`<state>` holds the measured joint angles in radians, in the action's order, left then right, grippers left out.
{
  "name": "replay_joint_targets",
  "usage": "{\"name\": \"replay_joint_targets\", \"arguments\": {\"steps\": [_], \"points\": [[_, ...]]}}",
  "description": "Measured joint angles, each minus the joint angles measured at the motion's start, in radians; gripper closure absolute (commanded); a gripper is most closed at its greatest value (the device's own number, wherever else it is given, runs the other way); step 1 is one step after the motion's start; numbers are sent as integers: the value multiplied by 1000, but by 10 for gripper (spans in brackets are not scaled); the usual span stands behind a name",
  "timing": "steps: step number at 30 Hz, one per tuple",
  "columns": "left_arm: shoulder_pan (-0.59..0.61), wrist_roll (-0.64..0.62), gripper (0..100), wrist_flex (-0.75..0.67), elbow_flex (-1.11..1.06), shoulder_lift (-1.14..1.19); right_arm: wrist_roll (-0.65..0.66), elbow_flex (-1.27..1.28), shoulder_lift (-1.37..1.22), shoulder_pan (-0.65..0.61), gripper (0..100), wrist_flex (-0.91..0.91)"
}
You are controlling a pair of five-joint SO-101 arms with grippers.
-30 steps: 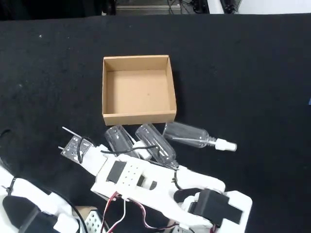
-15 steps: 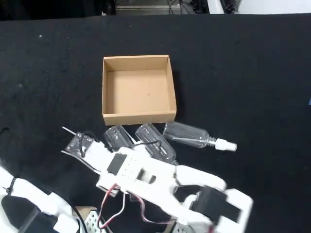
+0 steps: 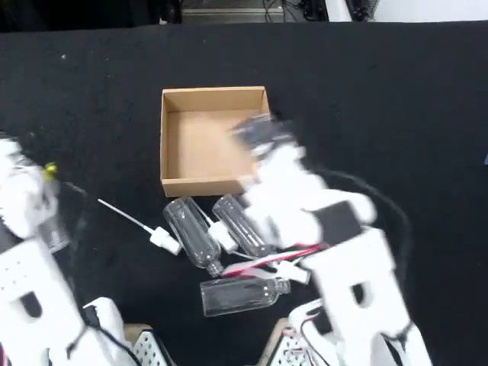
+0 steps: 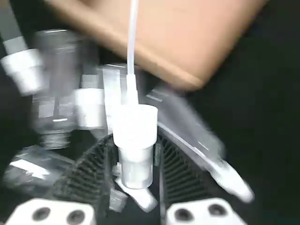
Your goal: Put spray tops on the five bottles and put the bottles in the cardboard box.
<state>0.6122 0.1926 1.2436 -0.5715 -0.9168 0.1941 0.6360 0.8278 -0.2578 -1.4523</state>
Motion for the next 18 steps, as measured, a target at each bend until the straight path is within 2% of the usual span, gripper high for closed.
{"name": "replay_joint_targets", "arguments": {"steps": [6,10,15,18], "points": [[-299,-2,896,-187,-207,-144,77,0,-5,540,983,23],[-381,-32,895,-301,-339,-157,112,46,-94,795,983,152],[-382,-137,895,-342,-408,-160,109,63,-293,980,983,316],[-382,-206,896,-345,-437,-160,31,63,-445,1022,983,382]]}}
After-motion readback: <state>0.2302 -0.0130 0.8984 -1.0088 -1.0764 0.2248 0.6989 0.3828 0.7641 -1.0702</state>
